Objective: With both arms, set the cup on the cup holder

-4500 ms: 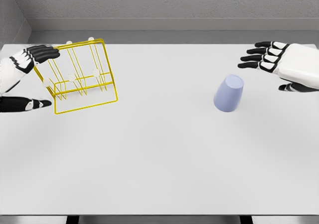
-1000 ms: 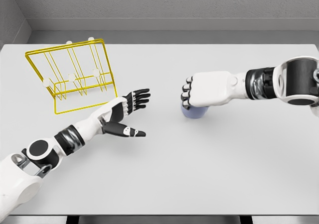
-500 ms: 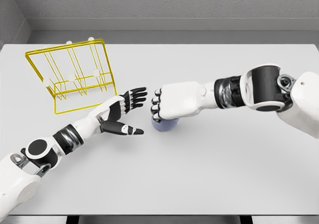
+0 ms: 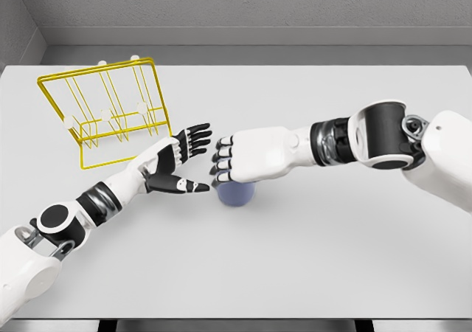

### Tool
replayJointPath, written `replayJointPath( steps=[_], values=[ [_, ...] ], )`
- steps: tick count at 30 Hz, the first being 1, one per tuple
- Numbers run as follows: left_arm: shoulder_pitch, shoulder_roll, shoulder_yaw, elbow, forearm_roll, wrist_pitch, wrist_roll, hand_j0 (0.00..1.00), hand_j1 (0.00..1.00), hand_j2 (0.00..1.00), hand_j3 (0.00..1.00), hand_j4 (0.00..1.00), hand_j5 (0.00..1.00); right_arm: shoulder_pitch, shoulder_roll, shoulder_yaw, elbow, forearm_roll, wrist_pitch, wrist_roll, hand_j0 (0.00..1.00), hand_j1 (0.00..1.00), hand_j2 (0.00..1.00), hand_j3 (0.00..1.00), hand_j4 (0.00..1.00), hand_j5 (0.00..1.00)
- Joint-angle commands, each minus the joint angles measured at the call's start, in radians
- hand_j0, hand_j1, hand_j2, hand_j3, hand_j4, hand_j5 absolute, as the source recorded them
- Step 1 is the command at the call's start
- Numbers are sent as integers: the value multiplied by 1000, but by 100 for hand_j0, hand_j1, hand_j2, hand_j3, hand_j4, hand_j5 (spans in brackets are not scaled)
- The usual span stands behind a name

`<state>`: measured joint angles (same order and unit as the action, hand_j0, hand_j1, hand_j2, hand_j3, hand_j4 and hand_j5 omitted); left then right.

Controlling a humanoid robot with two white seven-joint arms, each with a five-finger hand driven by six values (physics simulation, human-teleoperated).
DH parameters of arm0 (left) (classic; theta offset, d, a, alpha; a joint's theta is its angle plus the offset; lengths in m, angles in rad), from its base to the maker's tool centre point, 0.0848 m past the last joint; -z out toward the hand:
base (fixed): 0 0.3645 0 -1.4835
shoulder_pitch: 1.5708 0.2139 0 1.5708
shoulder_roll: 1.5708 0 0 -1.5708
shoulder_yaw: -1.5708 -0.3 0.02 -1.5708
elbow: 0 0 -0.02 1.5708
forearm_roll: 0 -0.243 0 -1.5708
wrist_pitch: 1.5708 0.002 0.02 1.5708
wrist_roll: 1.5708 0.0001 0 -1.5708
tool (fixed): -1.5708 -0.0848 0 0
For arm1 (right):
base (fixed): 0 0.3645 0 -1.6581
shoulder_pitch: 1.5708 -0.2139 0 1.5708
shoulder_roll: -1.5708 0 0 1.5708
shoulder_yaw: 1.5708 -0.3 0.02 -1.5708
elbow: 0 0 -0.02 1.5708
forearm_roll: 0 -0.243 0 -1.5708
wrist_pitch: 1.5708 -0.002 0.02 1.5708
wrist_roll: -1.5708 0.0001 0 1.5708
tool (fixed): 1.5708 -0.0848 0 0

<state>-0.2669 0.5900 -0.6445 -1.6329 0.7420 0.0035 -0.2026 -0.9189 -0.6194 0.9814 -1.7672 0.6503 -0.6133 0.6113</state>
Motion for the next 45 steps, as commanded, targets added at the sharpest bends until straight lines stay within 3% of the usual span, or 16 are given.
replayJointPath(
  steps=[1, 3, 5, 7, 11, 13, 17, 19, 21, 23, 45],
  values=[
    [0, 1, 0, 1, 4, 0, 0, 100, 100, 100, 100, 100, 100, 2, -6, -42, 0, -8, 2, 0, 100, 100, 100, 100, 100, 100],
    [0, 1, 0, 8, 4, 0, 0, 100, 100, 100, 100, 100, 100, 3, -29, -148, 0, -29, 2, 0, 100, 100, 100, 100, 100, 100],
    [-2, 1, -1, 11, 4, 0, 0, 100, 100, 100, 100, 100, 100, 9, -80, -234, 0, -116, 2, 0, 100, 100, 100, 100, 100, 100],
    [-3, 1, 0, 18, 4, -2, -1, 100, 100, 100, 100, 100, 100, 66, -140, -348, 0, -173, 2, 0, 100, 100, 100, 100, 100, 100],
    [-6, -3, -9, 22, 4, -2, -1, 100, 100, 100, 100, 100, 100, 350, -235, -753, 2, -393, 2, 0, 100, 100, 100, 100, 100, 100],
    [-5, -16, -10, 22, 2, -2, -1, 100, 100, 100, 100, 100, 100, 471, -240, -863, 2, -488, 2, 0, 100, 100, 100, 100, 100, 100],
    [-3, -30, -29, 21, -1, -2, -1, 100, 100, 100, 100, 100, 100, 572, -224, -885, 8, -525, 2, 0, 100, 100, 100, 100, 100, 100],
    [-5, -36, -35, 22, -4, -2, -3, 100, 100, 100, 100, 100, 100, 580, -220, -872, 5, -511, 2, 0, 100, 100, 100, 100, 100, 100],
    [-5, -44, -46, 21, -6, -2, -3, 100, 100, 100, 100, 100, 100, 644, -129, -894, 12, -498, 2, 0, 100, 100, 100, 100, 100, 100],
    [-6, -45, -55, 21, -6, -2, -3, 100, 100, 100, 100, 100, 100, 687, -120, -960, 6, -498, 2, 0, 100, 100, 100, 100, 100, 100],
    [-35, -101, -95, 36, -10, 1, -1, 100, 100, 100, 100, 100, 100, 692, -118, -965, 15, -498, 2, 0, 100, 100, 100, 100, 100, 100]
  ],
)
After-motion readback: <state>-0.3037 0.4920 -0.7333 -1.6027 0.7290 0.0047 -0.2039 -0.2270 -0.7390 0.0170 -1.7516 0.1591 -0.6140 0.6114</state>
